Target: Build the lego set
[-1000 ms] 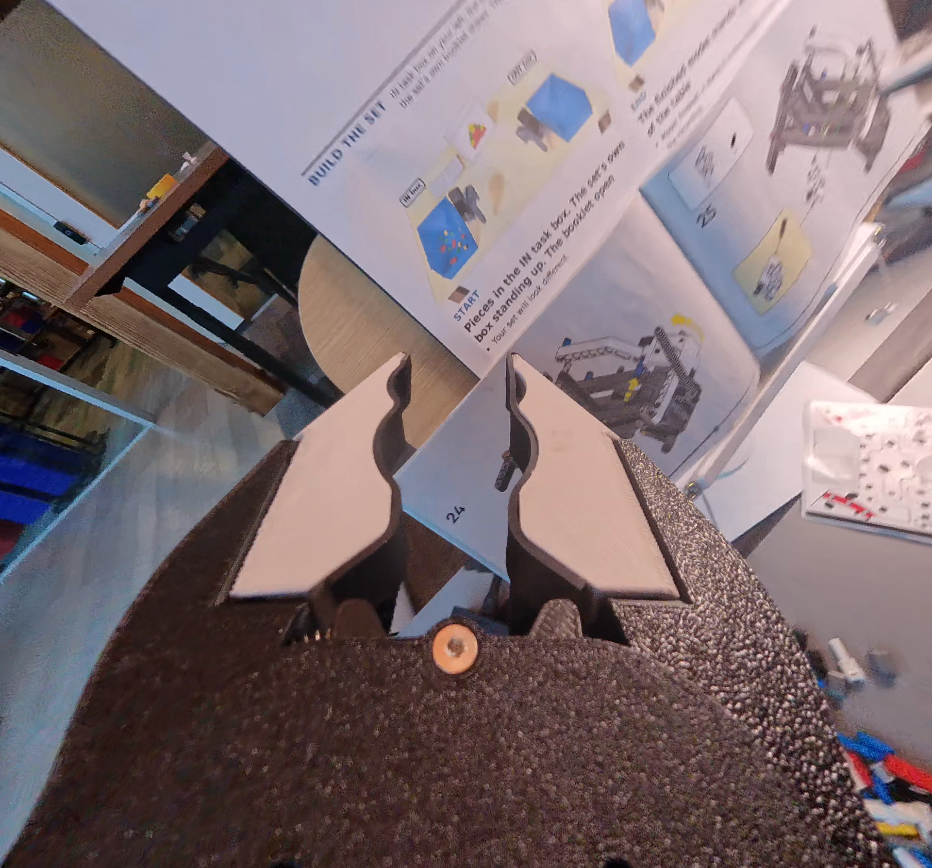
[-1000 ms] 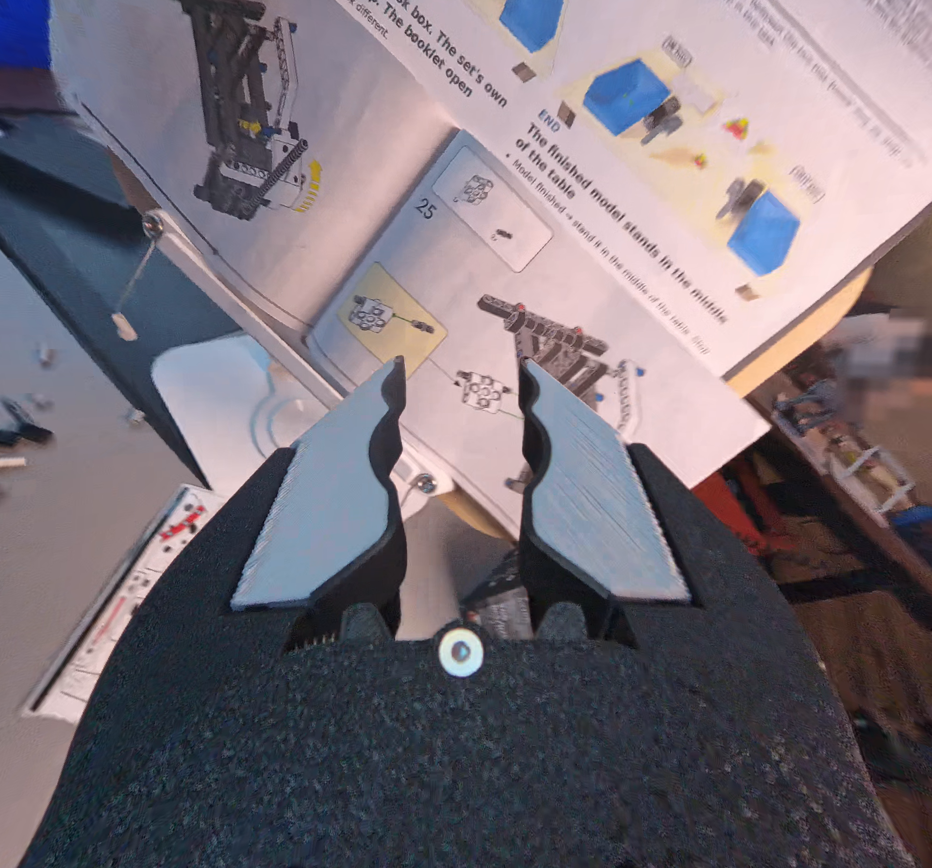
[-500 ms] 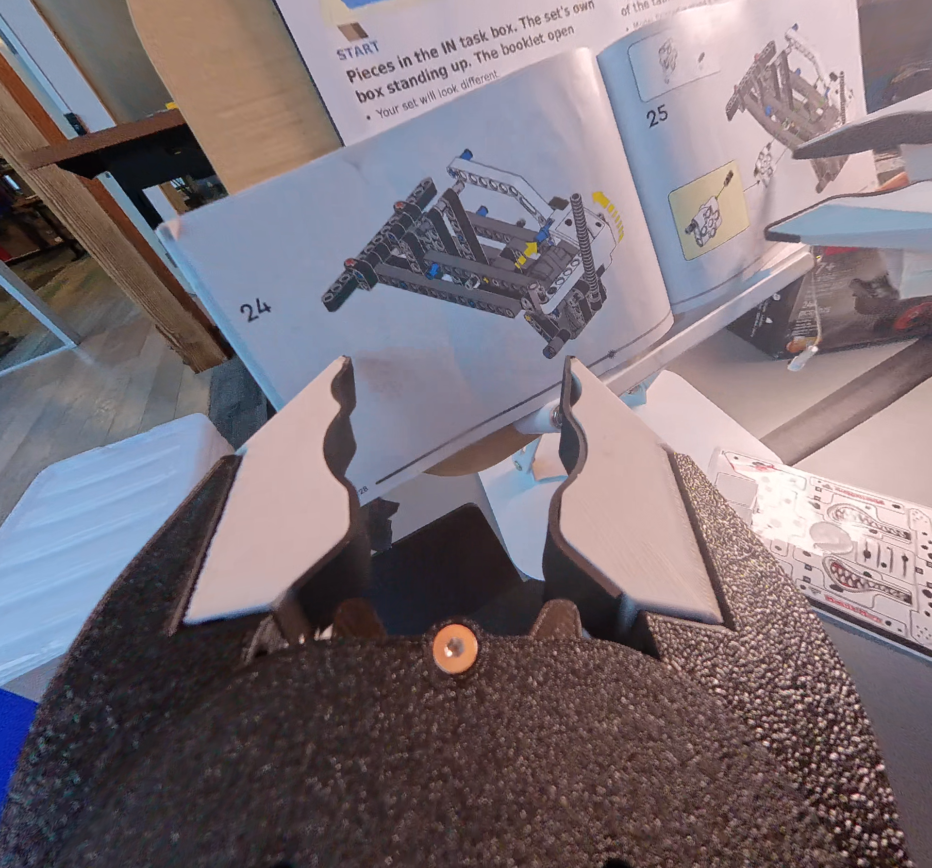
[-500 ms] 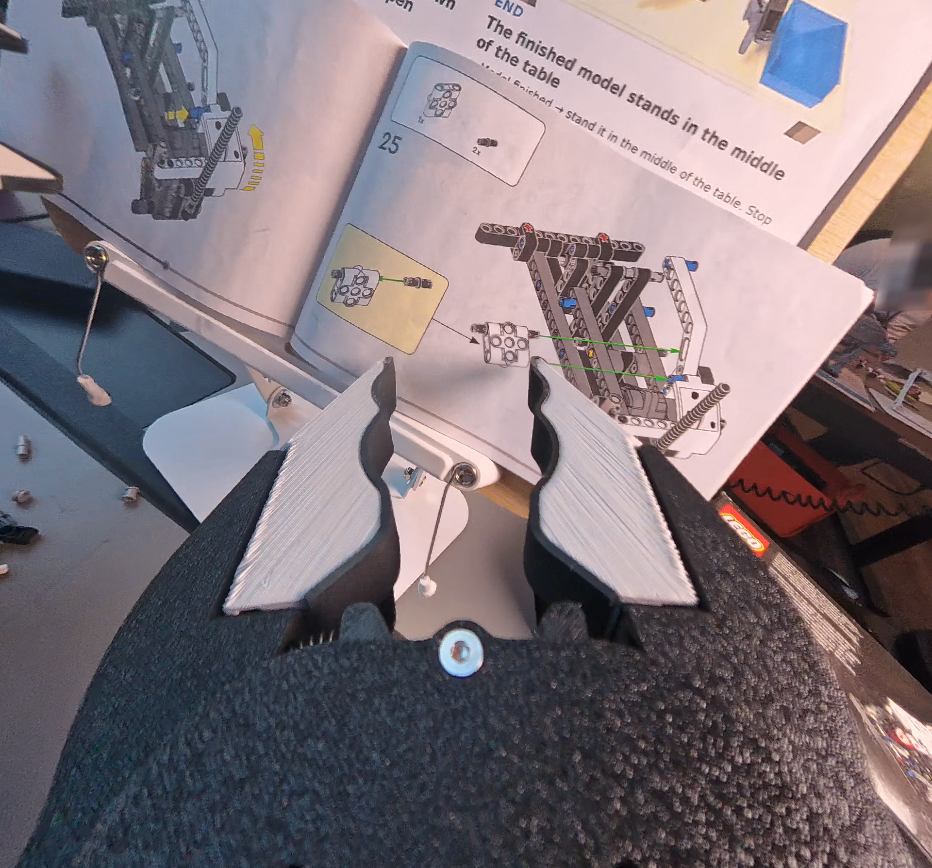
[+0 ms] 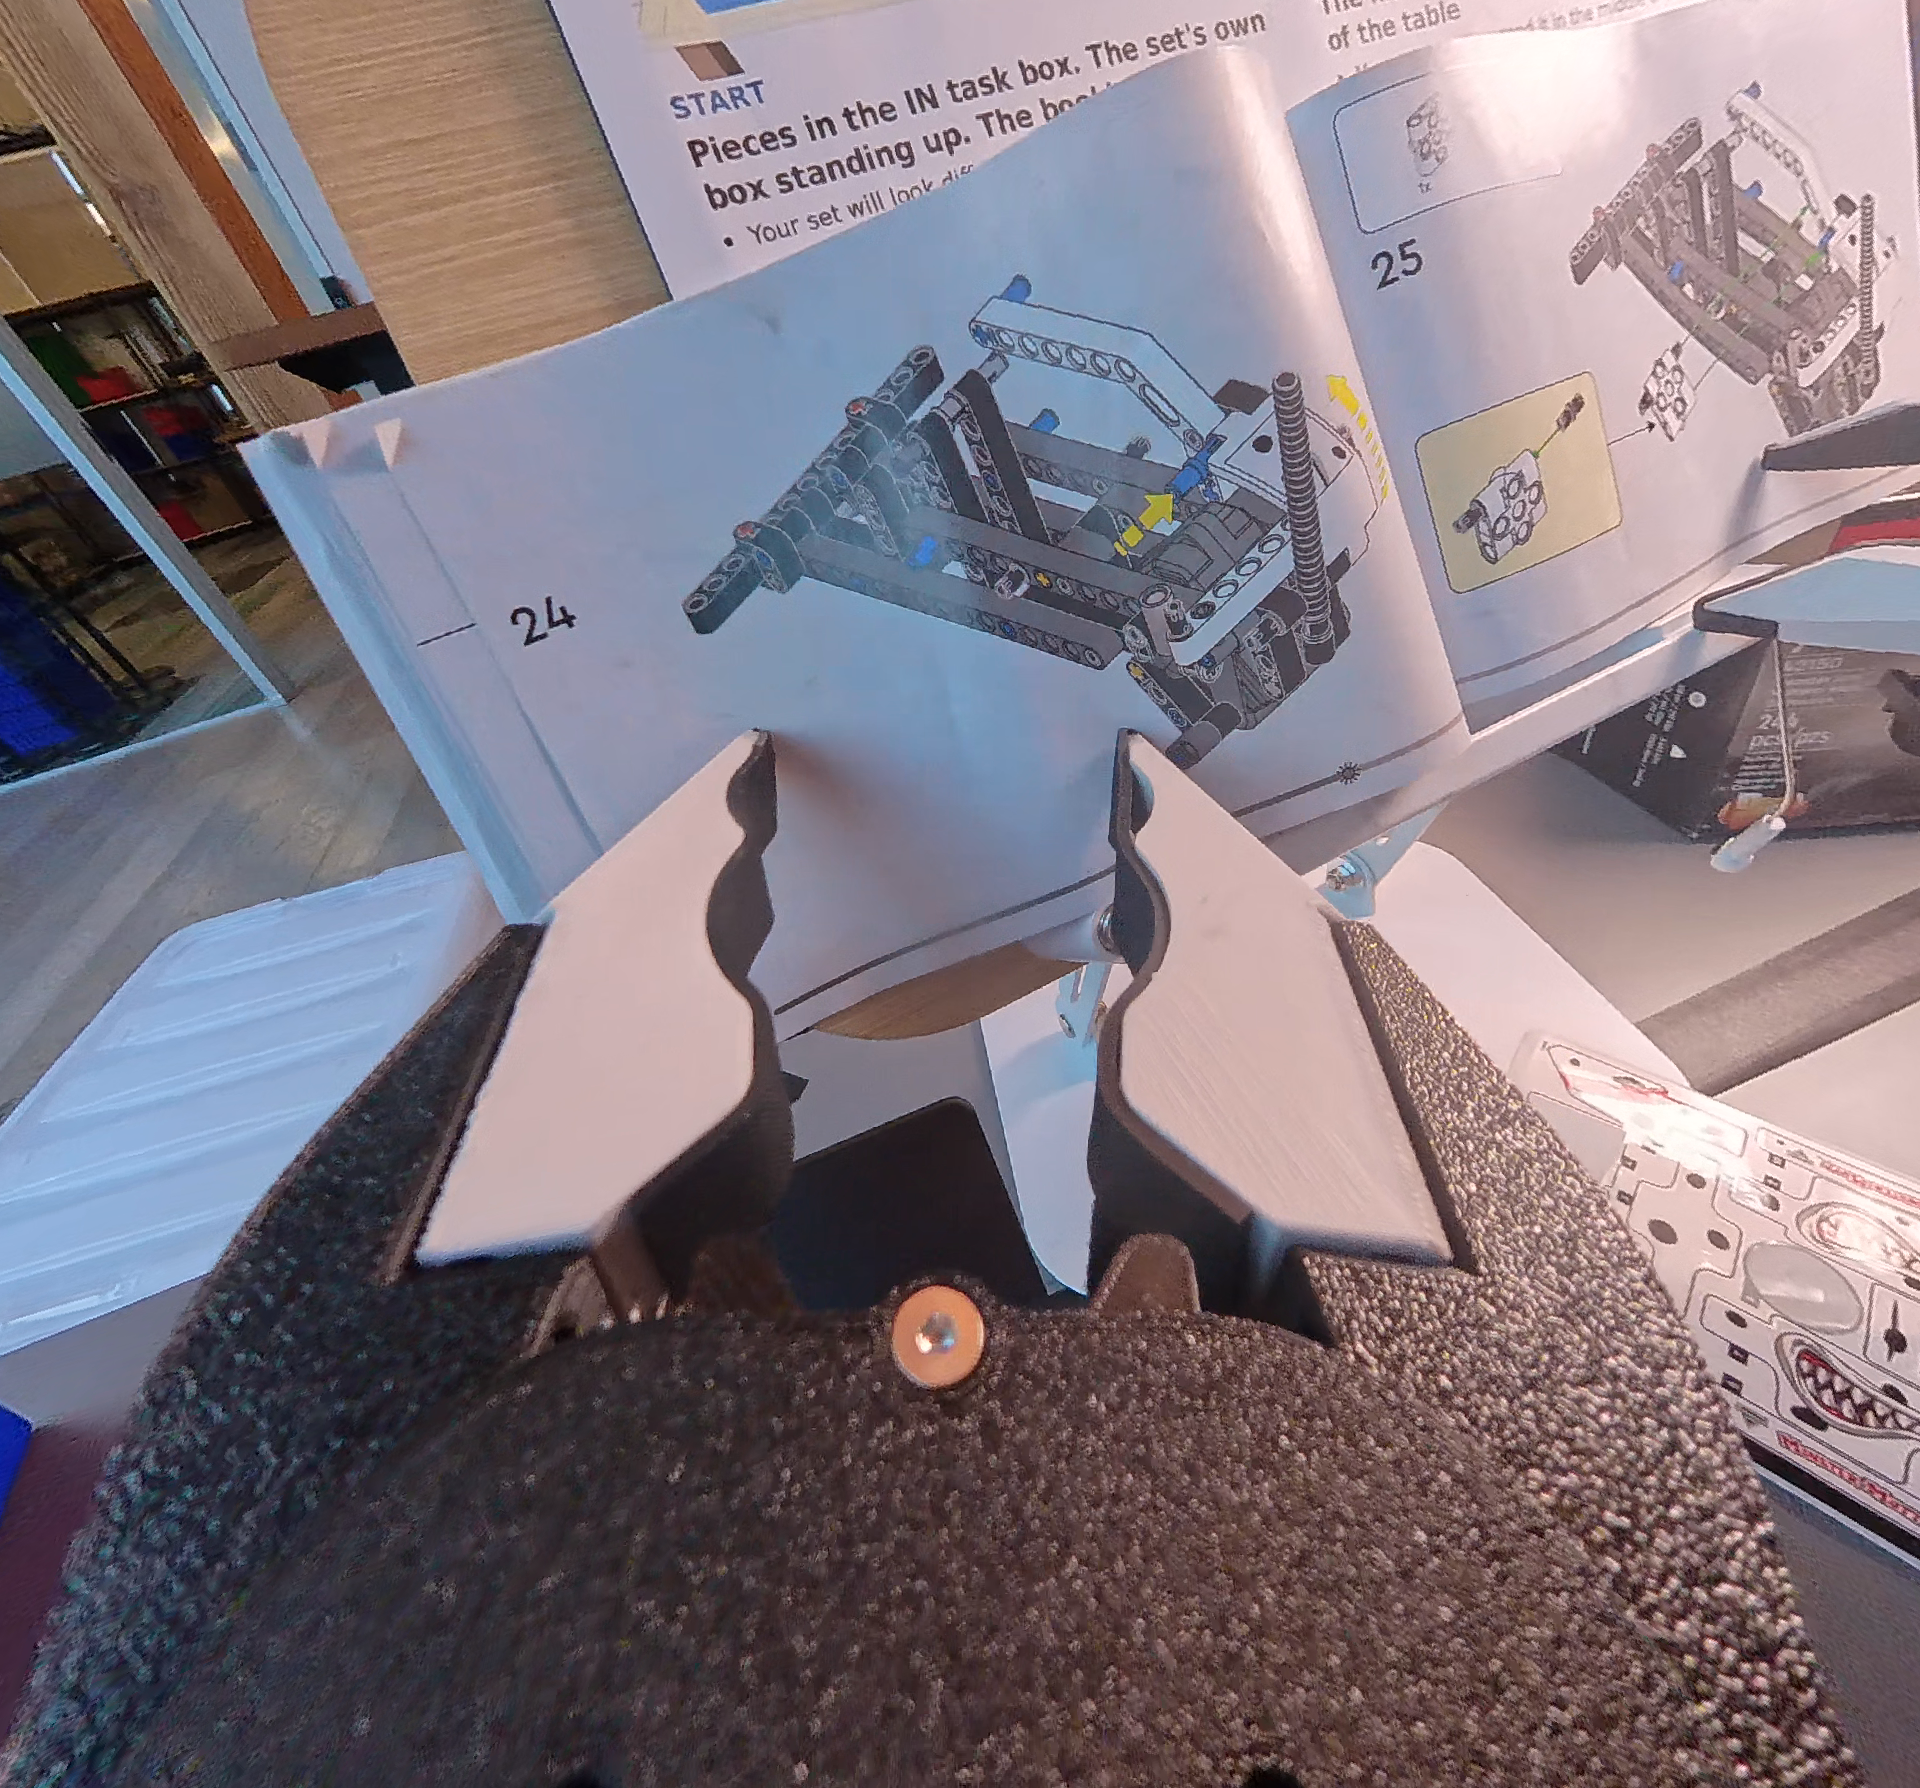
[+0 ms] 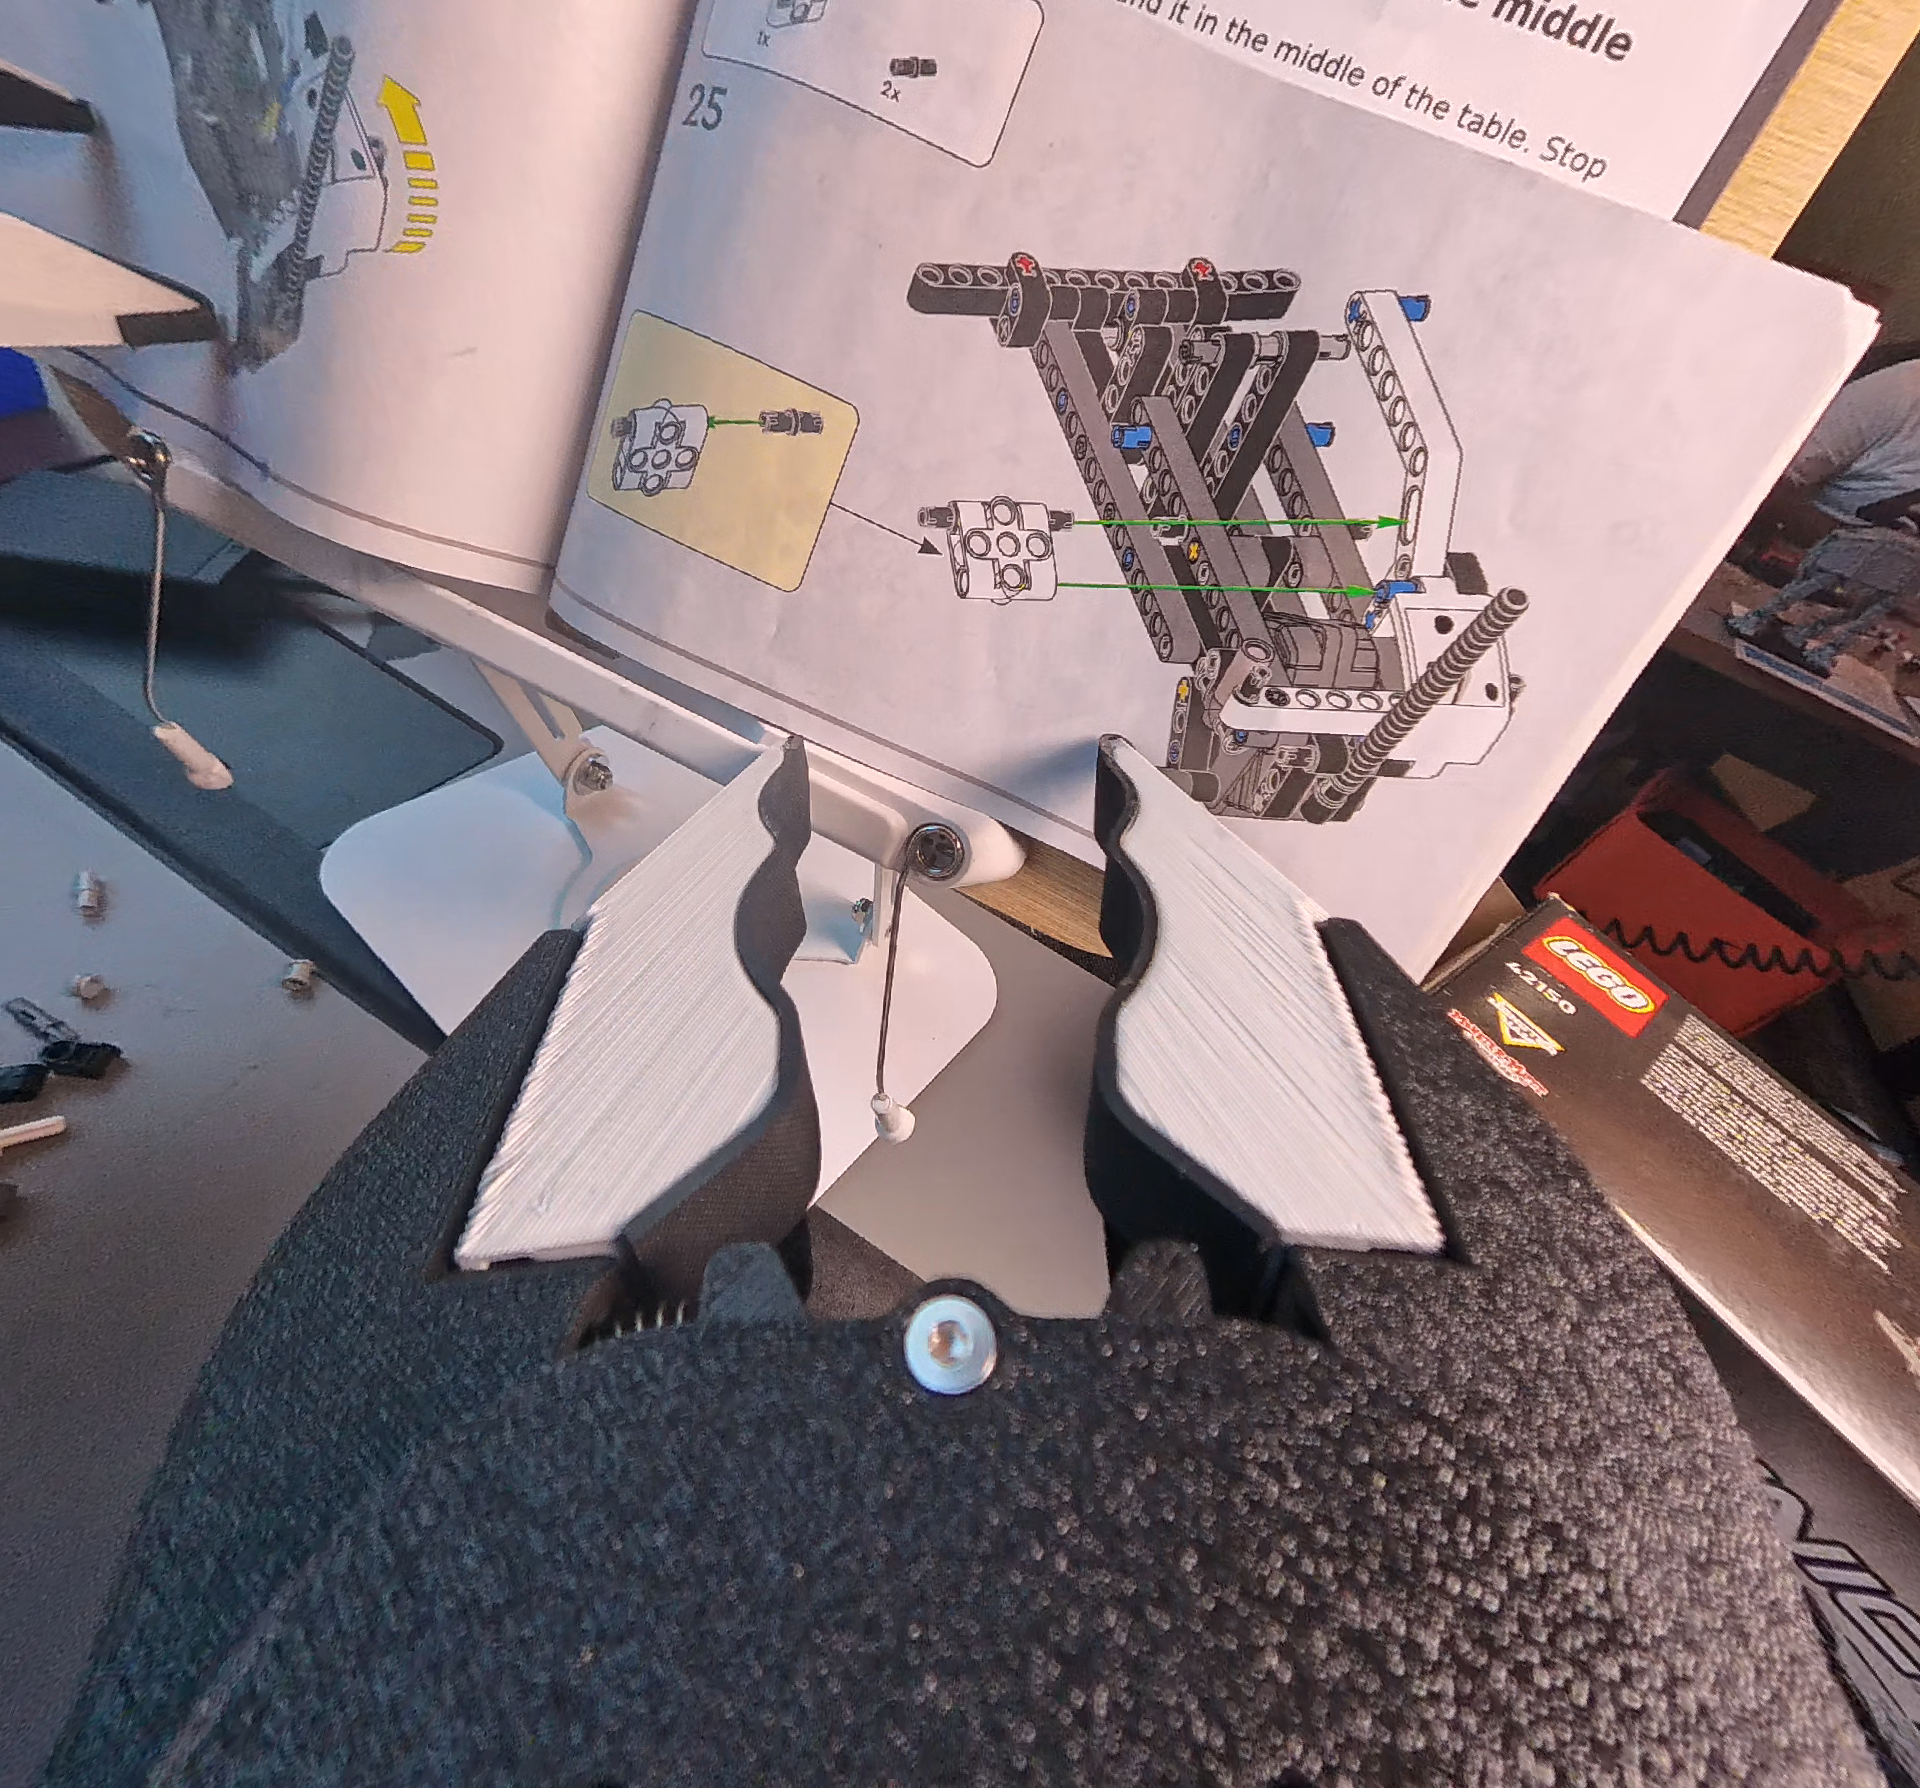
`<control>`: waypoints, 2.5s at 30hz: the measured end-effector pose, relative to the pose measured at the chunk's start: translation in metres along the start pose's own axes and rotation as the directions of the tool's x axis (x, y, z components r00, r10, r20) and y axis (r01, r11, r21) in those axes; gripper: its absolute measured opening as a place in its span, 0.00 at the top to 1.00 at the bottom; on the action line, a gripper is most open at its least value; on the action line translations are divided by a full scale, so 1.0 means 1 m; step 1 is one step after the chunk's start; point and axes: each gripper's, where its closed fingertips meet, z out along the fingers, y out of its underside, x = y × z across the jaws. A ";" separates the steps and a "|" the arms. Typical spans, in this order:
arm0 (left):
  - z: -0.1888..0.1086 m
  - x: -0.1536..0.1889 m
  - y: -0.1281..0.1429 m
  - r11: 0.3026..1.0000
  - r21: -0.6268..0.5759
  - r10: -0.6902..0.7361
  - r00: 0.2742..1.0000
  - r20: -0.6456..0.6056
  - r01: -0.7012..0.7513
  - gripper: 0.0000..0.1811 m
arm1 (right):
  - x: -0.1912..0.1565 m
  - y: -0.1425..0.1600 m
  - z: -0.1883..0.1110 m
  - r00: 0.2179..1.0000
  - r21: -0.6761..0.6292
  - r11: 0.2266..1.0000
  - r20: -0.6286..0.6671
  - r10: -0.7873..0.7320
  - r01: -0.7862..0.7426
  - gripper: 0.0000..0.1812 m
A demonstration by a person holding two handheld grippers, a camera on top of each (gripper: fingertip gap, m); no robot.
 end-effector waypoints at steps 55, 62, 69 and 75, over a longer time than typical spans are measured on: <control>0.007 0.023 -0.019 0.996 0.091 0.016 0.998 0.060 -0.022 0.93 | 0.004 -0.002 -0.002 1.000 0.036 0.999 0.013 0.025 -0.025 0.67; -0.002 0.066 -0.060 0.981 0.166 -0.075 0.988 -0.132 0.097 0.94 | 0.004 0.002 -0.007 0.998 0.048 0.998 0.034 0.046 -0.047 0.66; 0.006 0.131 -0.086 0.954 0.078 -0.235 0.882 -0.408 0.290 0.88 | -0.027 -0.014 -0.022 0.997 0.169 0.985 0.071 -0.037 0.024 0.60; -0.017 0.190 -0.114 0.914 -0.024 -0.292 0.616 -0.732 0.405 0.71 | -0.032 -0.039 -0.012 1.000 0.241 0.971 -0.010 0.011 -0.008 0.56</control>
